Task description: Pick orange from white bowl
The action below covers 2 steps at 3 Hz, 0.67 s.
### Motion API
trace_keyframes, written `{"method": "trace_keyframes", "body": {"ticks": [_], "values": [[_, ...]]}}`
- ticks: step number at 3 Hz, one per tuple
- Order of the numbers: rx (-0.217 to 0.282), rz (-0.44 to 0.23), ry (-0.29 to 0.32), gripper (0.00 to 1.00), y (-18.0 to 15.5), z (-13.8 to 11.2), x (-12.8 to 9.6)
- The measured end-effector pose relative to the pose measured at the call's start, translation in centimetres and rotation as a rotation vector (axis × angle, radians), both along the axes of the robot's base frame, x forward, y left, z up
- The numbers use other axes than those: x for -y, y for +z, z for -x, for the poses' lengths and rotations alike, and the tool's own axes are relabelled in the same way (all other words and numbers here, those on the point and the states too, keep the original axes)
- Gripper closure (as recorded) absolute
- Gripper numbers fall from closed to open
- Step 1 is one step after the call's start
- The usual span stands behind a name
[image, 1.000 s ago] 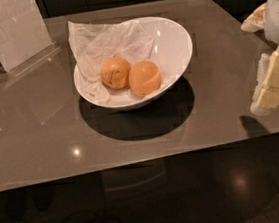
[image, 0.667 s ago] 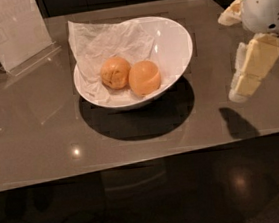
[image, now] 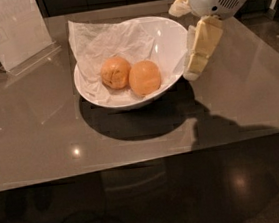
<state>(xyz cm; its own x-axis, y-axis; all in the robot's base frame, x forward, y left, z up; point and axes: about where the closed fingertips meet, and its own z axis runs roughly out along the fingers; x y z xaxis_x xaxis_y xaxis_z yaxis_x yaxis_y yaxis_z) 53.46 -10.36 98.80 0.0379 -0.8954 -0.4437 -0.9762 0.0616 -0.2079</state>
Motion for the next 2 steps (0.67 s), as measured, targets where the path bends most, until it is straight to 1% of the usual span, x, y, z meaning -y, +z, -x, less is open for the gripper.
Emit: {"method": "trace_keyframes", "body": {"ticks": [1,2], "values": [[-0.014,0.006,0.075,0.0,-0.41,-1.94,-3.39],[-0.004,0.0,0.076,0.0,-0.29,-2.1,-3.74]]}}
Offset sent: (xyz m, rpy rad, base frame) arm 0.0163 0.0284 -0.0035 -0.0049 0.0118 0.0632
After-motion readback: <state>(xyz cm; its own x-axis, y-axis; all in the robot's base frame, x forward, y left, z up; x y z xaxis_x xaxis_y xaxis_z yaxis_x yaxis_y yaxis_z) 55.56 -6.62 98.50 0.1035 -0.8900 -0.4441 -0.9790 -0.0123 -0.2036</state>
